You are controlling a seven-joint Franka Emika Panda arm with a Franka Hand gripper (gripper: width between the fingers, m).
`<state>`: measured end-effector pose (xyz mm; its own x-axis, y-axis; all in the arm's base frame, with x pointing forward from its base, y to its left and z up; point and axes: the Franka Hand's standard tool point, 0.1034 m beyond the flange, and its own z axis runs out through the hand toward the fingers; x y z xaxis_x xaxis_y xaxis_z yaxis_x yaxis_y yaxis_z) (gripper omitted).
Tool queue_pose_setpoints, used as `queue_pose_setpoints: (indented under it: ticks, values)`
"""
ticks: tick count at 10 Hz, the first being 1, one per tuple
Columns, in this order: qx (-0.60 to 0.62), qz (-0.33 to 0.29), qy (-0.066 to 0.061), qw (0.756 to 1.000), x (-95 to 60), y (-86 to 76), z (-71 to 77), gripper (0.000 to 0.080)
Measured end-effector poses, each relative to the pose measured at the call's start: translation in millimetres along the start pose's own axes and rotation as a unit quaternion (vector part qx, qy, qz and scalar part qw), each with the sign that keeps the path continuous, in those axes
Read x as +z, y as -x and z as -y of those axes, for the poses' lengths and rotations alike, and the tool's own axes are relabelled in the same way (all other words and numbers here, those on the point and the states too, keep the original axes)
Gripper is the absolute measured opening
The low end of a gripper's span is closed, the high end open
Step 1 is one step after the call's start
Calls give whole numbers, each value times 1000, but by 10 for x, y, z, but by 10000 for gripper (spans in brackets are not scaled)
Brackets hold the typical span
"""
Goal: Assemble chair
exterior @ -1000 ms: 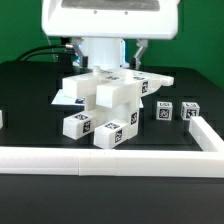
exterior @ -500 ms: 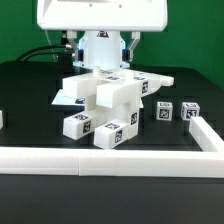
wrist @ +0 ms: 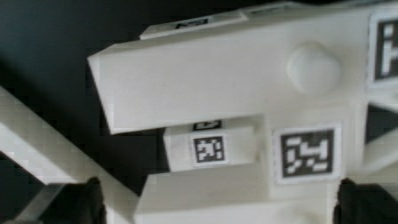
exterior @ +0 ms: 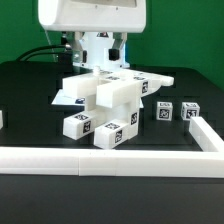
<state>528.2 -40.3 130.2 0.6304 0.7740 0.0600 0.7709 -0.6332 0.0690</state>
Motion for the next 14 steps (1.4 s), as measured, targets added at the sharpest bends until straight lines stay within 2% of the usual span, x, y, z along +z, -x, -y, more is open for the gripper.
queue_pose_setpoints:
  ticks: [2,4,6,8,14]
  values:
    - [-52,4,2,999,10,22,-15,649]
    - [-53,4,1,999,14,39,-13,649]
    - [-58,9,-13,998,76,258,157,649]
    - [-52,12,-19,998,145,443,360,649]
    - [-38,15,-22,999,178,469,391,649]
